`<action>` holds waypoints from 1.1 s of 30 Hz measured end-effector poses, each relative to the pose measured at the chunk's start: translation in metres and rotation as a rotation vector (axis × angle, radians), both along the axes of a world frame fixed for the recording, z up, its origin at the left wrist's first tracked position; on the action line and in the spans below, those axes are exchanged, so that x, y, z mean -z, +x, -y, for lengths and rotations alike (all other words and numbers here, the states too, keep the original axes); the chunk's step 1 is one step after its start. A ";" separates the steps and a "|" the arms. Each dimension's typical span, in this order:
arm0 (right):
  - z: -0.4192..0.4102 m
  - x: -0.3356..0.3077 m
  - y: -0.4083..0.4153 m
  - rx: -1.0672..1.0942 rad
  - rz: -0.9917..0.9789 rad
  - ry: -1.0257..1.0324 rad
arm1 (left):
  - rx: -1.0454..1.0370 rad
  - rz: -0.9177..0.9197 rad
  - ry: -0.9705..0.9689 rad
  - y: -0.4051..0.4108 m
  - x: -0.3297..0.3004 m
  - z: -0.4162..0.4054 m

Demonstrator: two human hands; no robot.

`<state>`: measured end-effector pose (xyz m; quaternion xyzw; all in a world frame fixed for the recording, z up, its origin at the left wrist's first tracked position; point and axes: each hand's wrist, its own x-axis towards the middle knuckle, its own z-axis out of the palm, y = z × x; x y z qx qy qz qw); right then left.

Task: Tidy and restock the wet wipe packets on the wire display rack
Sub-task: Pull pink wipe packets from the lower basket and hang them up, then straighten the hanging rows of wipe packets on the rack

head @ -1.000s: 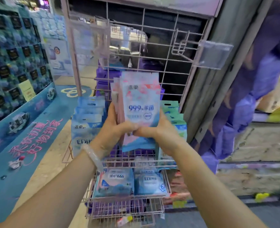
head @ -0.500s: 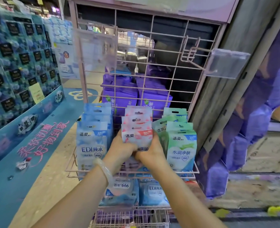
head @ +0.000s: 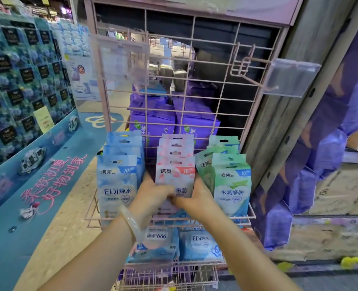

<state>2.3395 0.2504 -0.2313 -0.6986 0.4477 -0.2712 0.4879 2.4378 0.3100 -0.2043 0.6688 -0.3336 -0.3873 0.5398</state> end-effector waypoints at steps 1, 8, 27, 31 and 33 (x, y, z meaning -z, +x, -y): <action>-0.002 -0.004 -0.008 -0.029 -0.063 -0.032 | -0.025 0.064 -0.016 -0.002 0.004 -0.002; 0.034 -0.062 -0.053 0.153 -0.037 -0.491 | 0.093 0.217 -0.322 -0.045 -0.001 -0.003; 0.108 -0.019 -0.094 0.228 0.485 0.264 | 0.362 -0.067 -0.223 -0.081 0.007 0.078; 0.106 -0.008 -0.099 0.202 0.491 0.311 | 0.256 -0.083 -0.148 -0.076 0.021 0.076; 0.103 -0.004 -0.101 0.153 0.438 0.307 | 0.273 -0.130 -0.127 -0.076 0.027 0.078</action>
